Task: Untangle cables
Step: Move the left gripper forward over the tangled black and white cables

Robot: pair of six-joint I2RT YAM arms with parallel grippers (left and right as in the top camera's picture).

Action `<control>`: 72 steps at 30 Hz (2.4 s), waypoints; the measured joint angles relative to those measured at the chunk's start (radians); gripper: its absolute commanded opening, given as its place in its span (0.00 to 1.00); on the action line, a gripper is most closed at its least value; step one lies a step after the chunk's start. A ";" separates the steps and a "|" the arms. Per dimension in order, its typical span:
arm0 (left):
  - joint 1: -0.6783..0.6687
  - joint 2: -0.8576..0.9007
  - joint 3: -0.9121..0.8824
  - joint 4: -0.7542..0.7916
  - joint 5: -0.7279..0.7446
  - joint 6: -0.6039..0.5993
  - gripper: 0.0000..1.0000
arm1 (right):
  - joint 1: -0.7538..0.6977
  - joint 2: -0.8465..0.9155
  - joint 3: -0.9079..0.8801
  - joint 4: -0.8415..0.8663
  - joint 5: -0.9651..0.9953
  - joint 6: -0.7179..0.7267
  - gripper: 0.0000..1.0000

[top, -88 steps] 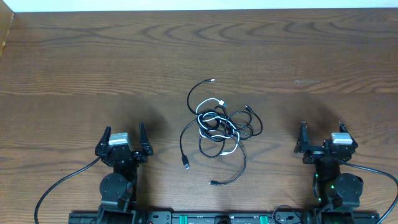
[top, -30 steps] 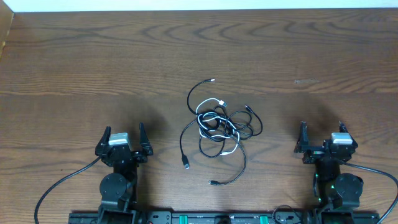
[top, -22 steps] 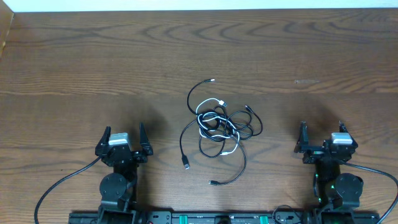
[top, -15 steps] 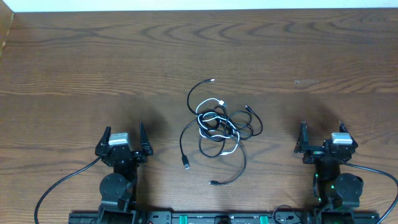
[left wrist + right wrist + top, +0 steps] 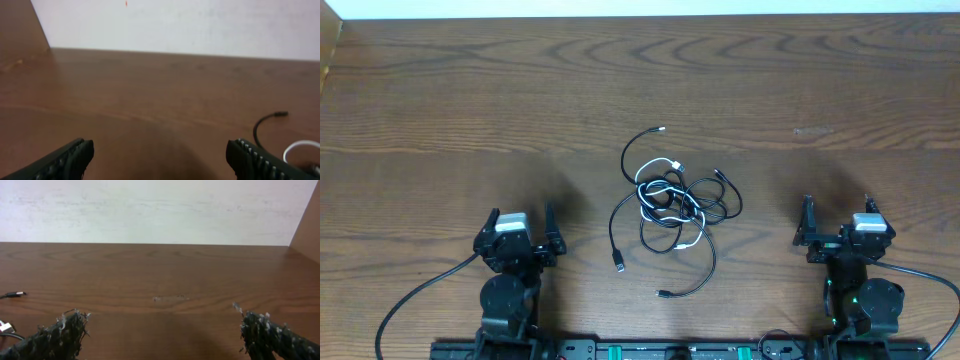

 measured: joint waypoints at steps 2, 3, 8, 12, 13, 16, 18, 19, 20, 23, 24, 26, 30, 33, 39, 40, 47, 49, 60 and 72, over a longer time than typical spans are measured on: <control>0.000 0.031 0.014 -0.021 0.000 -0.005 0.90 | 0.000 0.000 0.000 0.000 0.000 0.000 0.99; 0.000 0.049 0.024 -0.027 0.001 -0.006 0.89 | 0.000 0.000 0.000 0.000 0.000 0.000 0.99; 0.000 0.180 0.099 -0.031 0.015 -0.010 0.89 | 0.000 0.000 0.000 0.000 0.000 0.000 0.99; 0.000 0.322 0.180 -0.064 0.051 -0.010 0.89 | 0.000 0.000 0.000 0.000 0.000 0.000 0.99; 0.000 0.353 0.200 -0.077 0.060 -0.010 0.90 | 0.000 0.000 0.000 0.000 0.000 0.000 0.99; 0.000 0.453 0.265 -0.118 0.094 -0.010 0.90 | 0.000 0.000 0.000 0.000 0.000 0.000 0.99; 0.000 0.524 0.309 -0.140 0.130 -0.005 0.90 | 0.000 0.000 0.000 0.000 0.000 0.000 0.99; 0.000 0.555 0.327 -0.146 0.150 0.004 0.90 | 0.000 -0.001 0.000 0.000 0.000 0.000 0.99; 0.000 0.595 0.349 -0.151 0.181 0.015 0.89 | 0.000 -0.001 0.000 0.000 0.000 0.000 0.99; 0.000 0.689 0.396 -0.164 0.270 0.050 0.90 | 0.000 -0.001 0.000 0.000 0.000 0.000 0.99; 0.000 0.721 0.411 -0.169 0.306 0.066 0.90 | 0.000 -0.001 0.000 0.000 0.000 0.000 0.99; 0.000 0.787 0.444 -0.200 0.377 0.101 0.90 | 0.000 -0.002 0.000 0.000 0.000 0.000 0.99; 0.000 0.930 0.541 -0.306 0.494 0.178 0.90 | 0.000 -0.002 0.000 0.000 0.000 0.000 0.99; 0.000 1.054 0.634 -0.388 0.541 0.229 0.90 | 0.000 -0.002 0.000 0.000 0.000 0.000 0.99; 0.000 1.204 0.708 -0.417 0.571 0.262 0.90 | 0.000 -0.002 0.000 0.000 0.000 0.000 0.99; 0.000 1.210 0.708 -0.418 0.574 0.264 0.89 | 0.000 -0.002 0.000 0.000 0.000 0.000 0.99; 0.000 1.209 0.708 -0.401 0.584 0.276 0.90 | 0.000 -0.002 0.000 0.000 0.000 0.000 0.99; 0.000 1.209 0.708 -0.401 0.585 0.276 0.89 | 0.000 -0.002 0.000 0.000 0.000 0.000 0.99; -0.053 1.213 0.803 -0.517 0.619 0.190 0.90 | 0.000 -0.002 0.000 0.000 0.000 0.000 0.99; -0.159 1.337 1.030 -0.603 0.582 -0.034 0.90 | 0.000 -0.002 0.000 0.000 0.000 0.000 0.99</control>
